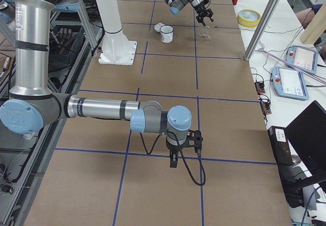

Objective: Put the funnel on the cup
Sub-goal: 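Lower the left gripper and grasp the funnel rim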

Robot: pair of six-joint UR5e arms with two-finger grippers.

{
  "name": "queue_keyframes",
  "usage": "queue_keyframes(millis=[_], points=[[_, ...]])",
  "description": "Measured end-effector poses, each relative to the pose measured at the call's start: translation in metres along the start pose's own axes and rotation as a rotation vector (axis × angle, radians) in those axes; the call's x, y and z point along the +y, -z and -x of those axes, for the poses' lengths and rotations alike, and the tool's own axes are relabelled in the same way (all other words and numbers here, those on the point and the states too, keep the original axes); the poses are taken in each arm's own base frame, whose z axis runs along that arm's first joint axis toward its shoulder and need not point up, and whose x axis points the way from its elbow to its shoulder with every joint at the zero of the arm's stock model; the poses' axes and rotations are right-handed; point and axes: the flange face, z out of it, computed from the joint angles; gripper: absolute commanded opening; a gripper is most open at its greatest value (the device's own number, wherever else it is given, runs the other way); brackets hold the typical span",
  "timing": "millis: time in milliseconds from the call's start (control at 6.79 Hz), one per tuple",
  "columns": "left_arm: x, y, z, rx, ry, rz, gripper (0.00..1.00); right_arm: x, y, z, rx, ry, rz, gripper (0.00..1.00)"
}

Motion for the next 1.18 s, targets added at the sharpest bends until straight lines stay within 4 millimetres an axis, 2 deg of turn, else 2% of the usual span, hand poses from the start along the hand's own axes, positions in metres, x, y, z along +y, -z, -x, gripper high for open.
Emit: queue_keyframes(millis=[294, 589, 736, 883, 1031, 1178], points=[[0.001, -0.005, -0.002, 0.005, -0.001, 0.005, 0.52, 0.0, 0.0, 0.0, 0.0, 0.0, 0.0, 1.0], [0.001, -0.01, -0.002, 0.0, 0.0, 0.003, 0.52, 0.0, 0.0, 0.0, 0.0, 0.0, 0.0, 1.0], [0.001, -0.011, -0.001, -0.002, 0.0, 0.003, 0.45, 0.0, 0.0, 0.0, 0.0, 0.0, 0.0, 1.0], [0.002, -0.012, 0.0, -0.003, 0.0, 0.003, 0.33, 0.0, 0.0, 0.0, 0.0, 0.0, 0.0, 1.0], [0.002, -0.013, 0.001, -0.006, 0.0, 0.004, 0.06, 0.0, 0.0, 0.0, 0.0, 0.0, 0.001, 1.0], [0.003, -0.014, 0.002, -0.008, -0.001, 0.004, 0.0, 0.0, 0.0, 0.0, 0.0, -0.001, 0.001, 1.0]])
